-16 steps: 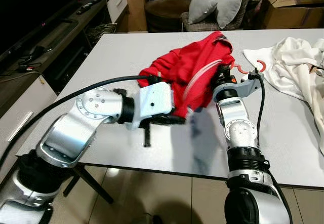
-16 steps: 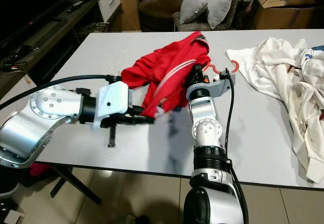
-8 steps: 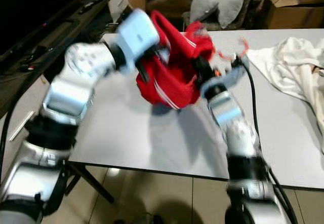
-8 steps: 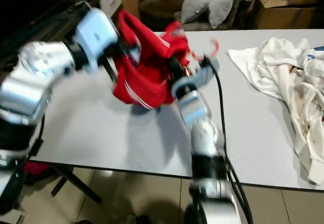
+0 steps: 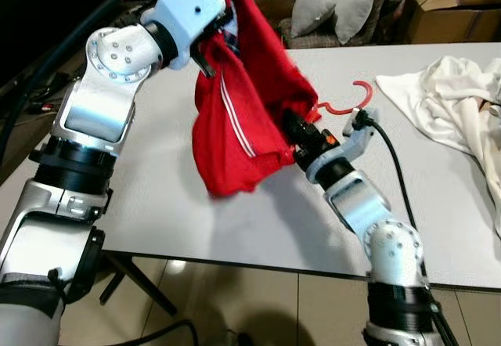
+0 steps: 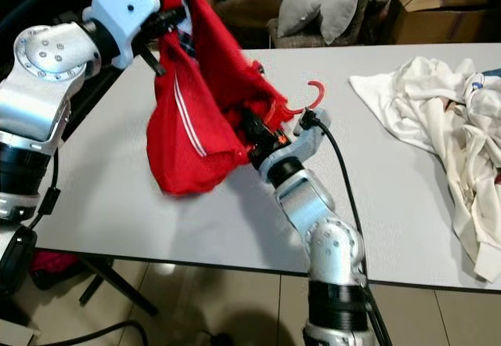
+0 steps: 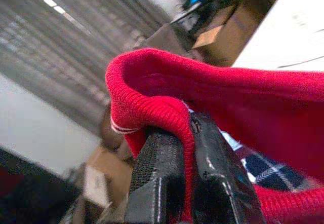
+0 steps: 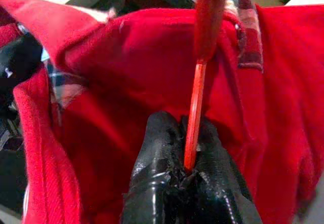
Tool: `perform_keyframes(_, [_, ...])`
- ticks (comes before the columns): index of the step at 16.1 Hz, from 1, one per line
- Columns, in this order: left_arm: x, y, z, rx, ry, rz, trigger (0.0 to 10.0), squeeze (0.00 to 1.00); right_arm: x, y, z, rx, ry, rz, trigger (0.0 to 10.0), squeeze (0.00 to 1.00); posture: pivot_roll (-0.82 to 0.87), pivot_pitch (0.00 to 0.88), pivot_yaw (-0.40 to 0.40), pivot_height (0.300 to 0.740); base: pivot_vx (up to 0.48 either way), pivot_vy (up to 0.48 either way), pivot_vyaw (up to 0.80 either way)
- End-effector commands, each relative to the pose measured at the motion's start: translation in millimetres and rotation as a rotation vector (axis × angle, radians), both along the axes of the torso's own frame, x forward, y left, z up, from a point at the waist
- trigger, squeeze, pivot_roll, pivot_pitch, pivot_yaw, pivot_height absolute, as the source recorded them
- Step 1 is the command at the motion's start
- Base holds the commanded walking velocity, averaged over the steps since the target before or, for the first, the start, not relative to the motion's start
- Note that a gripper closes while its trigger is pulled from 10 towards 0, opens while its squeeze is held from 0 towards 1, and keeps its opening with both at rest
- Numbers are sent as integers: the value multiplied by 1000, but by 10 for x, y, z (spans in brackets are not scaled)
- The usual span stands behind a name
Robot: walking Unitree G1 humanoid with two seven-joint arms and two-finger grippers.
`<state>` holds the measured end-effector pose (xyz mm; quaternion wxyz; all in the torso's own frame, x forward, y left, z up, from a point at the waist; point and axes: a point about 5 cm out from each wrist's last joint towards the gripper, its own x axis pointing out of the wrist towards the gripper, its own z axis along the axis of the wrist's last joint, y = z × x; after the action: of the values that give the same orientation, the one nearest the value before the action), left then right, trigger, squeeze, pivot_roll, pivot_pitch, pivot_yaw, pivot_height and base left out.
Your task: Hang hanger
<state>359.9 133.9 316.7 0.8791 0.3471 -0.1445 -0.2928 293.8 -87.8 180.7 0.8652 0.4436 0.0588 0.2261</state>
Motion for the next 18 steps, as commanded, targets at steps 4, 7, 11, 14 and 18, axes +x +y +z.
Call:
perform_keyframes(4, [-426, -201, -340, -62, 217, -253, 10000, 1000, -74, -51, 57, -18, -15, 4, 10000, 0, -101, 0, 190, 740, 0, 0, 0])
perform_keyframes(7, [-680, -53, -524, 71, 362, -302, 10000, 1000, -93, -145, -14, -28, 18, -37, 10000, 0, -87, 0, 176, 740, 0, 0, 0])
perform_keyframes(11, [-981, 167, -856, 190, 584, -312, 10000, 1000, -66, -293, -99, -110, 44, -81, 10000, 0, -73, 0, 163, 740, 0, 0, 0])
perform_keyframes(14, [-1095, 168, -957, 85, 641, -347, 10000, 1000, -42, -442, -131, -125, 51, -120, 10000, 0, -80, 0, 167, 740, 0, 0, 0])
perform_keyframes(18, [-1175, 241, -998, -216, 646, -326, 10000, 1000, -66, -679, -129, -112, 49, -212, 10000, 0, -99, 0, 176, 740, 0, 0, 0])
